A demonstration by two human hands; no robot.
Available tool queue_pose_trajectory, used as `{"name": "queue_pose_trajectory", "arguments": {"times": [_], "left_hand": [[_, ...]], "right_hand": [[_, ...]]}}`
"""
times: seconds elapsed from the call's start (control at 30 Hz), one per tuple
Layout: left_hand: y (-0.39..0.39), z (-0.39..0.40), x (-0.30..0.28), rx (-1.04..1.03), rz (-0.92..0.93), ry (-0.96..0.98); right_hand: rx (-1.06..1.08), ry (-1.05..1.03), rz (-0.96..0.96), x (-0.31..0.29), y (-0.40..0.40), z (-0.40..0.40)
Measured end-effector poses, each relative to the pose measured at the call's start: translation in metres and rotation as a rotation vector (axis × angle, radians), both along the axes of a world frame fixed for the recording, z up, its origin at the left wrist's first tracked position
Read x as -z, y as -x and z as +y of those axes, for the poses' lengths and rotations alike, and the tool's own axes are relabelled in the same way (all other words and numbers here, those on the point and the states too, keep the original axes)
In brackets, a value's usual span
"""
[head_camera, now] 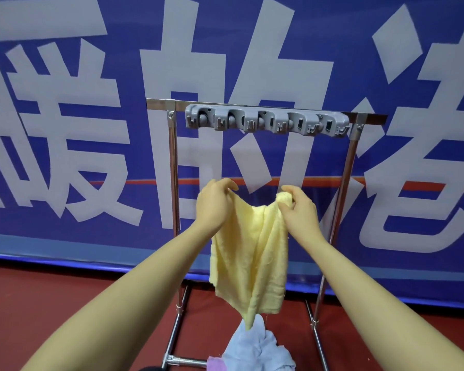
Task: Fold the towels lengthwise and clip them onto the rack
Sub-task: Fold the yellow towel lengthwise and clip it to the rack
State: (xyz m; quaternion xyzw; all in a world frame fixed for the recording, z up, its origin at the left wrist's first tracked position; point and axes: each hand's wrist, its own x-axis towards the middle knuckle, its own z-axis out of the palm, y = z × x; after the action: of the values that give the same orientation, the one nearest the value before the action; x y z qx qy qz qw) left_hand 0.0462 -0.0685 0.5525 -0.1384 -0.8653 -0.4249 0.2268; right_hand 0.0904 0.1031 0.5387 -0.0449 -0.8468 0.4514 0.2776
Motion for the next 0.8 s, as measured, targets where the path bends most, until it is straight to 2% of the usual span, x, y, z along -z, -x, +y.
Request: {"name": "queue_pose_trajectory", "arguments": {"times": [0.1, 0.27, 0.47, 0.7, 0.8], "left_hand": [[-0.003, 0.003, -0.004, 0.101, -0.052, -0.079], [-0.011, 0.019, 0.000, 0.330, -0.030, 0.142], [-0.007, 0.024, 0.002, 0.223, -0.021, 0.025], [-0.012, 0.020, -0.002, 0.077, 0.152, 0.088], [-0.010, 0.014, -0.005, 0.064, 0.144, 0.111]], "right_hand": [[-0.048, -0.025, 0.061, -0.009, 0.000, -0.003], [-0.229, -0.136, 0.119, -0.030, -0.003, -0.018], [-0.344, -0.105, 0.081, -0.035, -0.005, -0.017], [-0.028, -0.039, 0.072, -0.026, -0.002, -0.012], [0.008, 0.020, 0.013, -0.022, 0.002, -0.006]]}}
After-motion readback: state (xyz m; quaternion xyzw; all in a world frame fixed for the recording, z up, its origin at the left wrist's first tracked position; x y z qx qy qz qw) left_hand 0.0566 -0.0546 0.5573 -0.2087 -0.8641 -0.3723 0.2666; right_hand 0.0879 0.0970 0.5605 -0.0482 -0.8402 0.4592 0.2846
